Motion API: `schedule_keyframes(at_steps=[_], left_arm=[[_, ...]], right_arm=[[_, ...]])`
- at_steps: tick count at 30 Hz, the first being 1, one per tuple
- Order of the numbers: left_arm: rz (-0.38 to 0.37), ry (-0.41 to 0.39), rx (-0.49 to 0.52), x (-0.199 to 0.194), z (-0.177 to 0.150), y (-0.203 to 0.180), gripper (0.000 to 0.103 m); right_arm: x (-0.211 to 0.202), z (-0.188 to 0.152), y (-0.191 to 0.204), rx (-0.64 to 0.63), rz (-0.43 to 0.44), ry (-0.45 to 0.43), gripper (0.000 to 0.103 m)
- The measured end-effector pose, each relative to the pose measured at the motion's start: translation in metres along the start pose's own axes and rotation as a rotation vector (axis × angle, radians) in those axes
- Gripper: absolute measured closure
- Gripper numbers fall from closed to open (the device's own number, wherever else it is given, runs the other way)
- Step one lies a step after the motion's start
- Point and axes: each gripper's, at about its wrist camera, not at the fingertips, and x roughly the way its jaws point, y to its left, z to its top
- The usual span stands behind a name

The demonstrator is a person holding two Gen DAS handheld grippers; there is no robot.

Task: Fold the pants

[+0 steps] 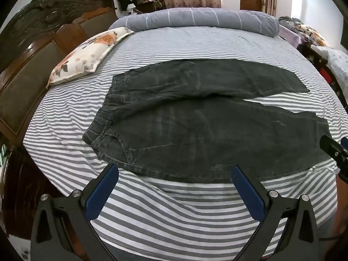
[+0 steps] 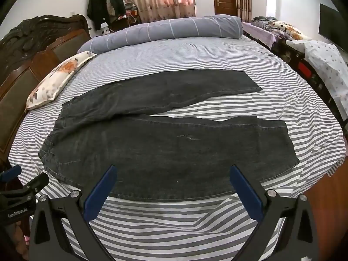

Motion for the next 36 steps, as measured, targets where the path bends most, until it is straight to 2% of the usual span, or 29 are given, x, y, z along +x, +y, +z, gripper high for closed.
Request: schedule_keyframes(at_steps=[13, 36], left_arm=[[0.024, 0.005, -0.011, 0.0041, -0.0016, 0.0018, 0.0], [0.024, 0.013, -0.019, 0.005, -0.0034, 0.0048, 0.0]], right_arm=[[0.0048, -0.0018, 0.0015, -0.006, -0.003, 0.011, 0.0], [0.007, -0.003, -0.0021, 0.006, -0.006, 0.021, 0.0]])
